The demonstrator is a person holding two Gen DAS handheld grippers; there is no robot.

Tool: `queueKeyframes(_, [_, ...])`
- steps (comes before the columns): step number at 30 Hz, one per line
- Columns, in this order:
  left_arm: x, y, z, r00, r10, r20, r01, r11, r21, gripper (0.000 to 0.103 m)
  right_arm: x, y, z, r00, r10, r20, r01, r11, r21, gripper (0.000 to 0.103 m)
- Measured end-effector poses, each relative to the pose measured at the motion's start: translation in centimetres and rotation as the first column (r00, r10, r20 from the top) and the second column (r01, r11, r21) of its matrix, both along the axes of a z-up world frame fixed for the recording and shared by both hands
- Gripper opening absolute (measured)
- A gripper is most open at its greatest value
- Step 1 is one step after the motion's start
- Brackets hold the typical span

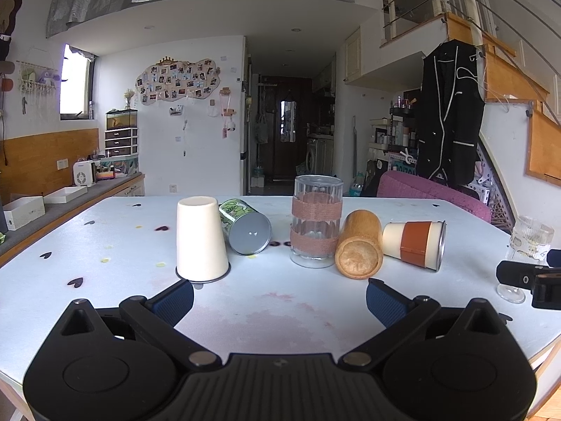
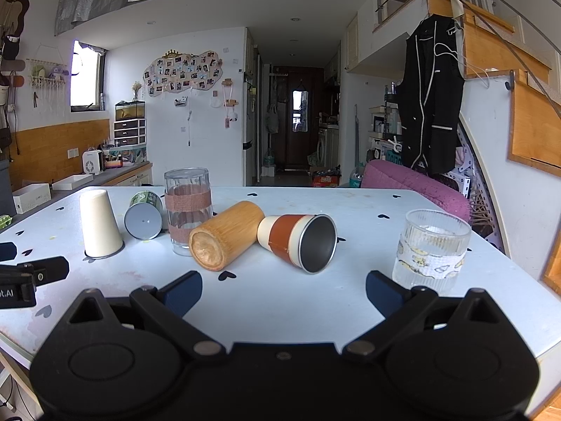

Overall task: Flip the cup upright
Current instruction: 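Move the left tool toward the bamboo cup lying on its side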

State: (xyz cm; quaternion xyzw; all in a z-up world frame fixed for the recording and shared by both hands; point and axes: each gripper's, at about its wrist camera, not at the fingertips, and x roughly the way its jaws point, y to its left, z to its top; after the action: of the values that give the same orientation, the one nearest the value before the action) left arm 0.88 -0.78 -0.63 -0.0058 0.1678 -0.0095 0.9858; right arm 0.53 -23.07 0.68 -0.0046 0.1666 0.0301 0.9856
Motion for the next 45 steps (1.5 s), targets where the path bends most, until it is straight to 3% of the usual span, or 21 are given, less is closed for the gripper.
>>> queueKeyframes(5, [0.2, 0.0, 0.5, 0.999, -0.037, 0.019, 0.037, 0.999, 0.007, 0.103, -0.2, 0.1, -0.1, 1.000, -0.001, 0.003, 0.001, 1.000, 0.002, 0.101])
queueKeyframes(11, [3.6, -0.5, 0.3, 0.987, -0.160, -0.026, 0.158, 0.985, -0.063, 0.103, -0.5, -1.1, -0.7, 1.000, 0.000, 0.015, 0.000, 1.000, 0.030, 0.101])
queueKeyframes(16, [7.1, -2.4, 0.3, 0.973, -0.228, -0.034, 0.227, 0.974, -0.028, 0.102, -1.1, -2.2, -0.6, 1.000, -0.008, 0.023, 0.007, 0.999, 0.047, 0.101])
queueKeyframes(25, [14.3, -5.8, 0.4, 0.912, -0.397, -0.103, 0.401, 0.916, 0.012, 0.089, -1.3, -3.8, -1.3, 1.000, -0.022, 0.019, 0.020, 0.997, 0.072, 0.101])
queueKeyframes(36, [20.3, -8.3, -2.2, 0.912, -0.317, -0.261, 0.341, 0.939, 0.051, 0.087, -1.2, -4.8, -1.9, 0.999, -0.032, 0.010, 0.031, 0.996, 0.088, 0.101])
queueKeyframes(40, [21.2, -8.9, -2.8, 0.914, -0.281, -0.293, 0.312, 0.948, 0.064, 0.077, -1.2, -5.0, -2.2, 0.999, -0.034, 0.003, 0.033, 0.995, 0.095, 0.101])
queueKeyframes(41, [21.2, -8.9, -2.8, 0.917, -0.268, -0.295, 0.302, 0.950, 0.076, 0.069, -1.2, -5.0, -2.2, 0.999, -0.034, 0.002, 0.033, 0.995, 0.096, 0.101])
queueKeyframes(45, [21.4, -8.7, -2.6, 0.916, -0.252, -0.313, 0.287, 0.956, 0.068, 0.069, -1.3, -5.1, -2.3, 0.999, -0.037, 0.001, 0.037, 0.994, 0.098, 0.101])
